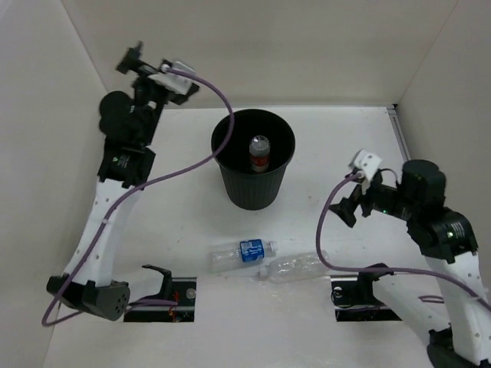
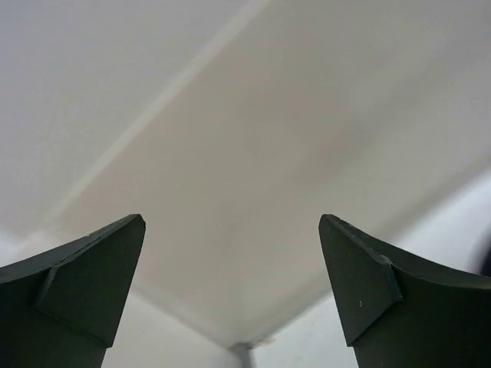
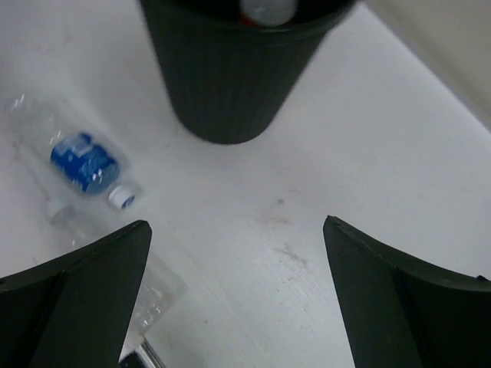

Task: Put the plastic bottles in the bin

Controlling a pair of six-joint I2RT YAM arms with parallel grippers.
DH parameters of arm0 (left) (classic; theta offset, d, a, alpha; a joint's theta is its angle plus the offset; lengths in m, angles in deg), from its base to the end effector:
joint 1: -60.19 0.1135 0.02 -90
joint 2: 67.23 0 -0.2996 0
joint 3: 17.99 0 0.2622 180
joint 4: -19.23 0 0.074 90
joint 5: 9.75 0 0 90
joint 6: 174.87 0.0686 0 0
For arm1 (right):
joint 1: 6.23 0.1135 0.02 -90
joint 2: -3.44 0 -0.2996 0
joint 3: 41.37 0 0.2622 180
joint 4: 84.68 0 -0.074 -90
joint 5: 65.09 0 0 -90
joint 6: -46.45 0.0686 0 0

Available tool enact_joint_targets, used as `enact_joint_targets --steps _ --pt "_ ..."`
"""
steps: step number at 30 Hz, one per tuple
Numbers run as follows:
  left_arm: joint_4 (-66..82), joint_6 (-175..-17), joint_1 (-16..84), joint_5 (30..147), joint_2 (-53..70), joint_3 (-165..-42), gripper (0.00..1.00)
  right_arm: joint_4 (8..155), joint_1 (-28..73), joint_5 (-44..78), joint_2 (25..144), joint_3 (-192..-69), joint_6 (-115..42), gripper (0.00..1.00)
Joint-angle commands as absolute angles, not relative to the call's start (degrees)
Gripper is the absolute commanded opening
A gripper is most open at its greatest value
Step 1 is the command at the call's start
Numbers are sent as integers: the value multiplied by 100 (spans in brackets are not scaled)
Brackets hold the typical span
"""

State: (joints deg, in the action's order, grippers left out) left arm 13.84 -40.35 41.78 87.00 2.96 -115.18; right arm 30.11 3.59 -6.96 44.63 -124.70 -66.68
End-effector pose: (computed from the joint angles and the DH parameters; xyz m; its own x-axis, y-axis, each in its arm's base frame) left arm 0.2671 -0.0974 0.5667 0.5418 0.5535 -0.6325 0.0525 0.7288 0.6827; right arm 0.1028 0.0546 0.4349 -0.1102 -0.3576 -0.9273 -0.7250 0.6671 -0.1711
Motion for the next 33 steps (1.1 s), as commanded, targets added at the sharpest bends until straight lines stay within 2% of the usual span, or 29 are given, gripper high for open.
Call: enact_joint_targets --steps 1,3,7,11,15,31,33 --pt "2446 -4004 4695 7263 -174 -11797 100 2408 1583 589 4729 -12071 -7869 100" --pt "2411 -4013 5029 6894 -359 -11771 100 2644 2434 1214 4826 -11597 -7975 100" --pt "2034 -4092 5601 6313 -842 -11525 100 2979 3878 1507 5151 -10910 -7774 100" --pt "1656 -4197 6163 6267 -1326 -11252 100 3672 4916 1577 5345 -10067 -7703 100" --pt "1199 -4250 6585 6399 -1511 -11261 100 3929 5585 1411 5563 -9775 -7677 100" --pt "803 -4417 6850 6795 -1626 -11357 100 4675 5630 1015 6821 -9195 -7554 100" --pt "803 -4400 6876 6847 -1608 -11392 100 4781 5647 1006 7005 -9160 -7536 96"
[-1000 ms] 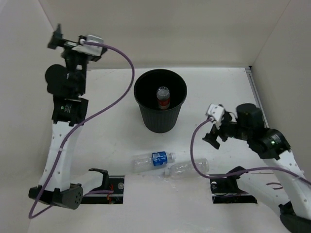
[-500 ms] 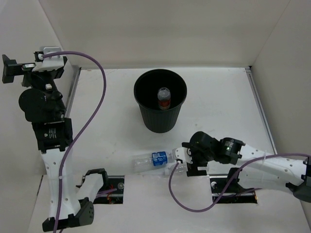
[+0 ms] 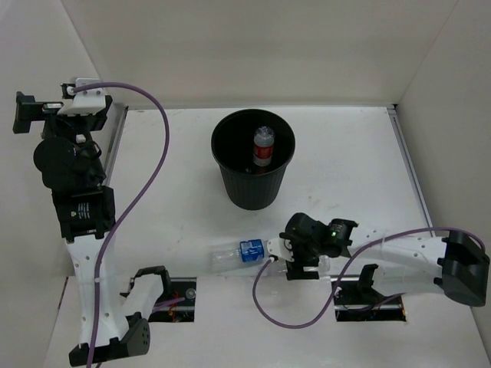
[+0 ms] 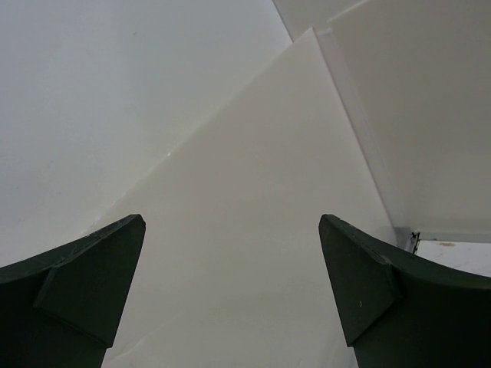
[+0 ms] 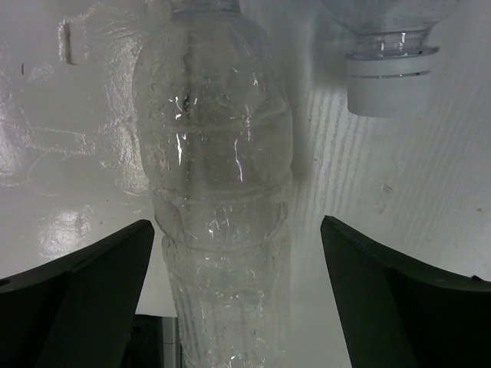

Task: Put the plastic bottles in the bin

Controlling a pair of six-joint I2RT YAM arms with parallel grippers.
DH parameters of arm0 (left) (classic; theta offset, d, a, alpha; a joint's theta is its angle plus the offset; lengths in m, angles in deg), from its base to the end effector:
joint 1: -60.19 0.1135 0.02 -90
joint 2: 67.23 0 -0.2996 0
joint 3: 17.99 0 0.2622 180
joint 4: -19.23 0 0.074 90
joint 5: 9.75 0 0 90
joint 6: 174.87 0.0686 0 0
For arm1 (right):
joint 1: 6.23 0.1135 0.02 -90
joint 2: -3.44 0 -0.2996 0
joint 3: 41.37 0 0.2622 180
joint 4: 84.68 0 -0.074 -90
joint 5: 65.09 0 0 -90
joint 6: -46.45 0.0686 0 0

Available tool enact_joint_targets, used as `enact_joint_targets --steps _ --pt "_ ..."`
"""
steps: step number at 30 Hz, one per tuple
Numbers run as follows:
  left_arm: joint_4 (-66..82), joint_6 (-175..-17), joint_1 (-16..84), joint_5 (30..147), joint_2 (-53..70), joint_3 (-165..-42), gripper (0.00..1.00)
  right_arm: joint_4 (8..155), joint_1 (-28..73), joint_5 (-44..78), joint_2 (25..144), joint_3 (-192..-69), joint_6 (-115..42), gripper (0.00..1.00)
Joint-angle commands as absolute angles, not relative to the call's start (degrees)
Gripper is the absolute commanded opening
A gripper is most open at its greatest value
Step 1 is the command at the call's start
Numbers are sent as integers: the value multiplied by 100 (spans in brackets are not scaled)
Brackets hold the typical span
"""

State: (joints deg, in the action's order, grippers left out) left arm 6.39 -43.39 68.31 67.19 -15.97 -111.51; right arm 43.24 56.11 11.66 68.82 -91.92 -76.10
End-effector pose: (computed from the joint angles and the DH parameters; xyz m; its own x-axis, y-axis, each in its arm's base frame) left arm 0.1455 0.0364 0.5927 0.1441 0.6723 -0.7261 -0.5712 0.6557 0.4938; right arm 0.0807 0.1879 0.1893 0.1264 -0.8871 -0.4440 -0.9916 -0.1246 -0.0333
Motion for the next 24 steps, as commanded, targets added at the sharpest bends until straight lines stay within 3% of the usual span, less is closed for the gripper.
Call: enact_joint_targets --steps 1,4,8,10,13,17,24 --pt "803 -4400 6894 6856 -1608 -11392 100 4842 5665 997 7119 -9151 -7510 91" --pt "803 -4408 6955 6856 -1582 -11358 100 4931 5665 980 7436 -9326 -7431 75" --pt "803 -4435 7052 6865 -1538 -11235 100 4782 5665 971 7464 -9852 -7264 30" --pt "881 -4435 7113 6865 -1529 -11112 100 4502 5674 962 7314 -10230 -7202 16" --pt "1214 -4461 7289 6900 -1520 -10840 100 3773 5893 778 7121 -11002 -7097 10" --pt "1365 -4470 7439 6901 -1371 -10646 100 2937 6201 50 7006 -12530 -6633 8" --pt "1391 -4584 7588 7032 -1449 -10031 100 3128 5896 -234 7647 -15344 -6059 9"
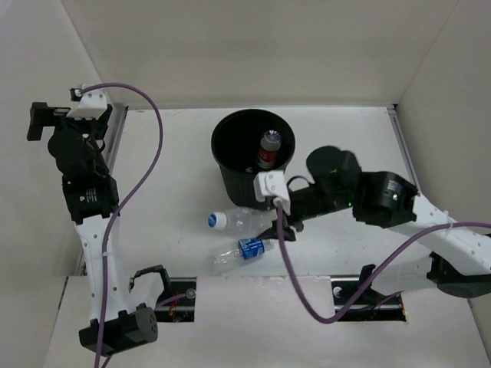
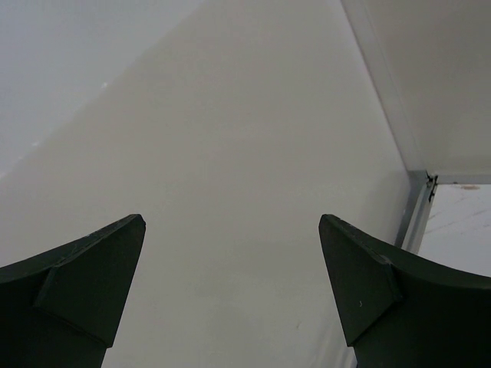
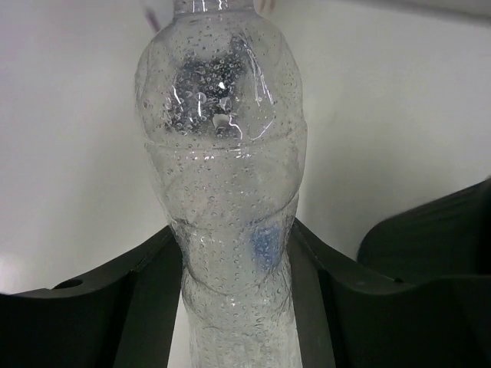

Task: Put the plastic bottles in the bin

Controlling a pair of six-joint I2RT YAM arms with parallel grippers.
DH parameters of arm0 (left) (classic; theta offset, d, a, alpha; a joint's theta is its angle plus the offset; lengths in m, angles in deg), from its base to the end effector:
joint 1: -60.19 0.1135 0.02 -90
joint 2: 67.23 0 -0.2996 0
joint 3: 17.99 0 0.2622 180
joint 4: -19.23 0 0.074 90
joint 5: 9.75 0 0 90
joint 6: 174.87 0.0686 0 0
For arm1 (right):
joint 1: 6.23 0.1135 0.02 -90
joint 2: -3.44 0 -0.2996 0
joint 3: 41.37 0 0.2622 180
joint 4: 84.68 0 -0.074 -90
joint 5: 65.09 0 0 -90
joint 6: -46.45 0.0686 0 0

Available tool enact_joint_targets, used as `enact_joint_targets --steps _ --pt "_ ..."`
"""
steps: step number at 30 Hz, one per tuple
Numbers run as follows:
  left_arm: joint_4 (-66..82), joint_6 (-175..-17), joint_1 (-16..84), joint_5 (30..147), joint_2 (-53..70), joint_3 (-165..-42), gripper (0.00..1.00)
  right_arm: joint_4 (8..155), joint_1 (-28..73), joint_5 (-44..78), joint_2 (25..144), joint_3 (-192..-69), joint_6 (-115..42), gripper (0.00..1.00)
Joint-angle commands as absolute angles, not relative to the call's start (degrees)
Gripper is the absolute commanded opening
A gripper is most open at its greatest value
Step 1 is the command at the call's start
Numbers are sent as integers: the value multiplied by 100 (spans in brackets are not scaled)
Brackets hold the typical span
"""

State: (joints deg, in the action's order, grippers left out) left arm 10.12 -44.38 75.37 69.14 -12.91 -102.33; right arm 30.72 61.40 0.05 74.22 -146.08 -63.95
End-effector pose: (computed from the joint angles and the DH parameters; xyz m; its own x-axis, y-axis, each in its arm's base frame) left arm 0.1937 0.0663 0.5385 -0.0177 0.6554 -0.7551 -0.5512 0.6237 0.5543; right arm 0.0708 0.2478 0.4733 0.1585 -0.4459 -0.8809 -0.9831 -0.1542 -0.0988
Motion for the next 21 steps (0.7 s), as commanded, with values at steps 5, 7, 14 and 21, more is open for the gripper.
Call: enact_joint_targets --steps 5,7,14,21 --pt "1278 -4611 7492 7146 -1774 -9495 100 4541 4850 433 8051 -15866 -6252 10" --pt "1164 -4663 7404 7295 -1950 -9337 100 5069 4419 636 8305 -15848 -6244 10" --pt "566 -4743 6938 7858 -2697 -8862 100 6011 3732 917 9465 -15909 -6200 10" --pt "-181 -4716 6657 8139 -3102 -8931 100 6091 3600 1007 10047 -16155 -5963 100"
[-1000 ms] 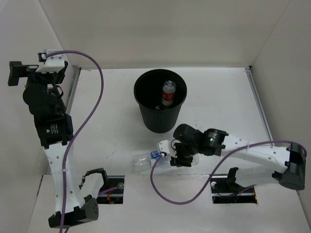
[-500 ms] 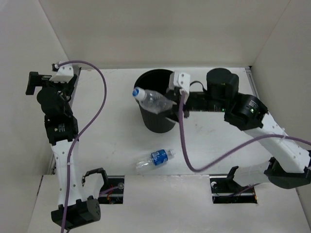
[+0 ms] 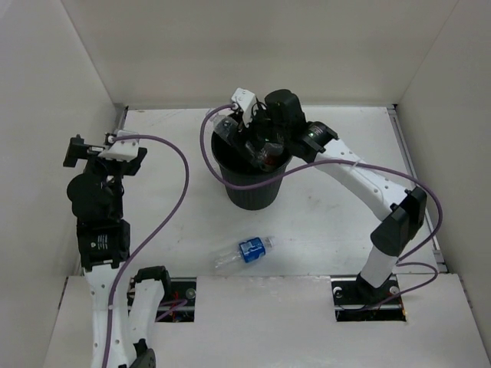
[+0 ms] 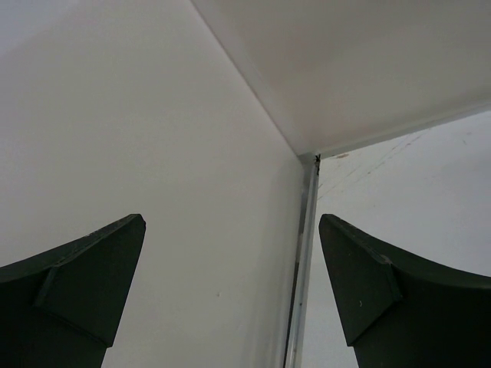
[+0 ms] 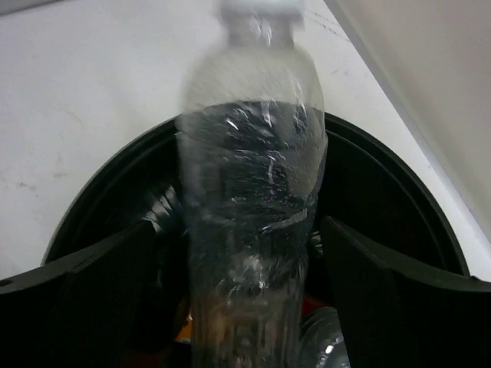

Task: Put the plastic bottles in the bin

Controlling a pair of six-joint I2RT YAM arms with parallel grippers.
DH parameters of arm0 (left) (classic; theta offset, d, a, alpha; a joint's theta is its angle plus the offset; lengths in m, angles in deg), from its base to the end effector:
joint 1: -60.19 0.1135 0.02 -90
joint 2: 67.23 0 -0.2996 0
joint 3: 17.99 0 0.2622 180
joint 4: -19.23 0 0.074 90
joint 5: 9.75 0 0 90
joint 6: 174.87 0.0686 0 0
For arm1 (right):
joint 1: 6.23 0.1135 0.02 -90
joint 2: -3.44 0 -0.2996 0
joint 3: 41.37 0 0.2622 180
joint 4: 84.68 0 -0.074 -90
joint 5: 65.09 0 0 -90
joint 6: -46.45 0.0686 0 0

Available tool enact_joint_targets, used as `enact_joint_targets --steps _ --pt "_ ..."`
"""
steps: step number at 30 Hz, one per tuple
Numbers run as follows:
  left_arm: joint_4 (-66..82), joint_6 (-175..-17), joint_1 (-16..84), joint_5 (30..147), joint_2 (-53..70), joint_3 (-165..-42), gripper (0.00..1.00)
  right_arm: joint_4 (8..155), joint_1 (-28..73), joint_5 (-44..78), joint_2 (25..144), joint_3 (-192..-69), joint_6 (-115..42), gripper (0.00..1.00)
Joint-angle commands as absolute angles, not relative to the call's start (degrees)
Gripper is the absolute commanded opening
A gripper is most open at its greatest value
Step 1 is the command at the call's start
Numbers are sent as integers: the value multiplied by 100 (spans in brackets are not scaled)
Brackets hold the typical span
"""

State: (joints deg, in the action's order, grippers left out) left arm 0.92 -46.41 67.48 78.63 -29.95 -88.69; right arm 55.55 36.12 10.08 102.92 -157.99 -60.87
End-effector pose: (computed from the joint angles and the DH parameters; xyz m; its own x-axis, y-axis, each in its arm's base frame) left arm 0.1367 0.0194 0.4765 0.1067 0.6404 -0.7606 -0.2813 0.7531 0.5947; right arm 0.3203 0.3157 0.4323 -0.0256 -0.4128 -0.9105 -0.8730 0.4529 -0.1808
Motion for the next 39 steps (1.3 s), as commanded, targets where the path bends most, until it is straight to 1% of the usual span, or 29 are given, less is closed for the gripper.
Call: enact_joint_targets --steps 1,5,7,8,12,16,21,25,29,34,39 --pt "-321 -4690 6622 8227 -3137 -8966 100 6004 3608 1041 10030 -16217 -6006 100" --pt "-1006 -4751 6333 8788 -3190 -9221 100 5836 3504 1190 9854 -16577 -5945 100" --pt "-1507 -4865 6034 9105 -3190 -9423 100 5845 3285 1514 9618 -16840 -5875 100" --pt "-1840 -4987 5780 9289 -3181 -9563 99 5854 3144 1716 9477 -16972 -5858 100" --pt "-2974 -5296 4796 9712 -3032 -9924 99 5845 2372 2481 8862 -17149 -5971 100" --pt "-4055 -5481 3750 10029 -2629 -10083 99 5538 1308 2720 8098 -16693 -6340 100" --pt "-5023 -5629 2677 10100 -1724 -10100 100 5484 156 2580 7035 -15797 -6279 100" --pt "-5104 -6182 1650 9688 -1038 -10083 100 5537 -380 2553 6419 -15480 -6069 100" --pt "-4832 -6631 638 9090 -493 -10092 100 5538 -890 2369 5908 -15268 -5709 100" --pt "-4533 -7123 -171 8282 52 -10057 98 5371 -1234 2157 5372 -15171 -5550 100" --pt "-4059 -7458 -769 7465 325 -9688 99 5274 -1348 2149 5046 -15241 -5506 100"
